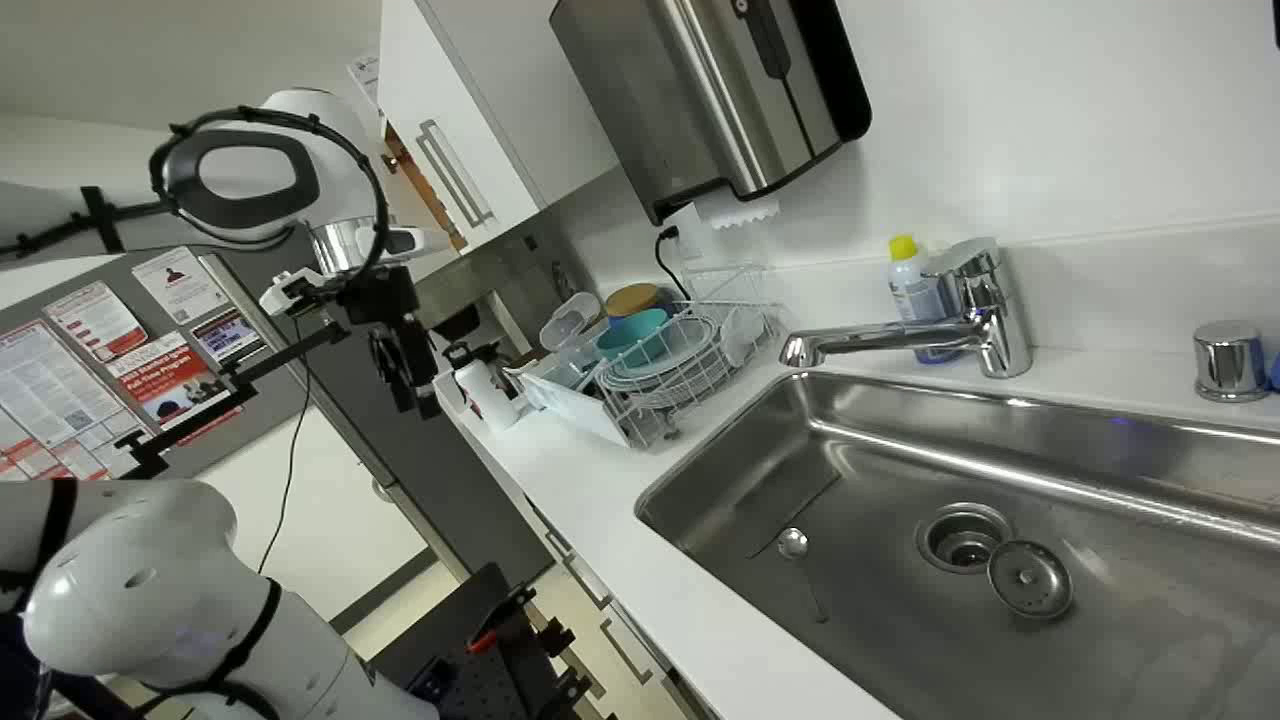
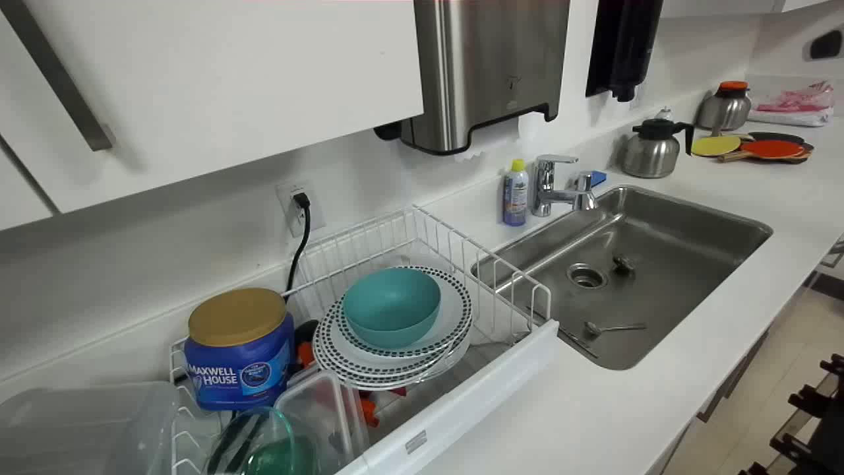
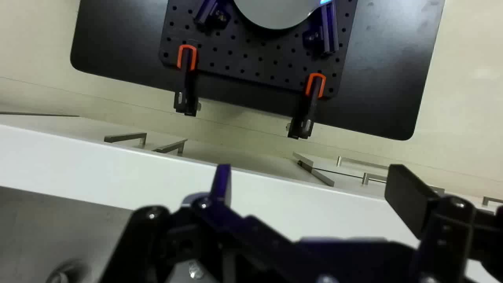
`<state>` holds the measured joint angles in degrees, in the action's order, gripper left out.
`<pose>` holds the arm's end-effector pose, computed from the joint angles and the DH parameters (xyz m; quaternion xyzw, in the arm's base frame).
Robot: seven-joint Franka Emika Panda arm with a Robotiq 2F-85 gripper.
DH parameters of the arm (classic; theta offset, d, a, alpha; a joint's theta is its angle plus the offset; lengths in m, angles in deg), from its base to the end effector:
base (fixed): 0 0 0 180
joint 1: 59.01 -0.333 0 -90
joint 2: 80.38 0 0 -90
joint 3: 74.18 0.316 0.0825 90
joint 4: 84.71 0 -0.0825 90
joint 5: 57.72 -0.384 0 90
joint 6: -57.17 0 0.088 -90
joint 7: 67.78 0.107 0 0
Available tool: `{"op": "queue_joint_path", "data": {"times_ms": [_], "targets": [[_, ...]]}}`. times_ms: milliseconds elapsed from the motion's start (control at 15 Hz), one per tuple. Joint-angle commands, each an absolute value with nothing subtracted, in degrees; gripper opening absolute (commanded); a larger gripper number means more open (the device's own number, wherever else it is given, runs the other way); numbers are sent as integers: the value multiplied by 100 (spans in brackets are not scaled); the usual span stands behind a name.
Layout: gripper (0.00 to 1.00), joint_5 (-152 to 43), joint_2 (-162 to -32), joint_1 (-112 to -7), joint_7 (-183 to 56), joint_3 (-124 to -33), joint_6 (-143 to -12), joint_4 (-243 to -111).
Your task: Put the silver object on the sink drain
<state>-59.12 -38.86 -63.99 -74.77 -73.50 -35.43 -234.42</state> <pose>0.2972 0.0321 0.4561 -0.9852 -0.1050 0.1355 0.0099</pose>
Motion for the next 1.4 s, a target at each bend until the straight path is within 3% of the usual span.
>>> {"op": "queue_joint_path", "data": {"times_ms": [0, 667, 1333], "targets": [[100, -5916, -3889, -6391, -7480, -7343, -3536, -23435], [100, -5367, -4105, -5941, -7333, -7546, -3920, -23237], [100, -3328, -5286, -4809, -7729, -8636, -5825, -23222]]}}
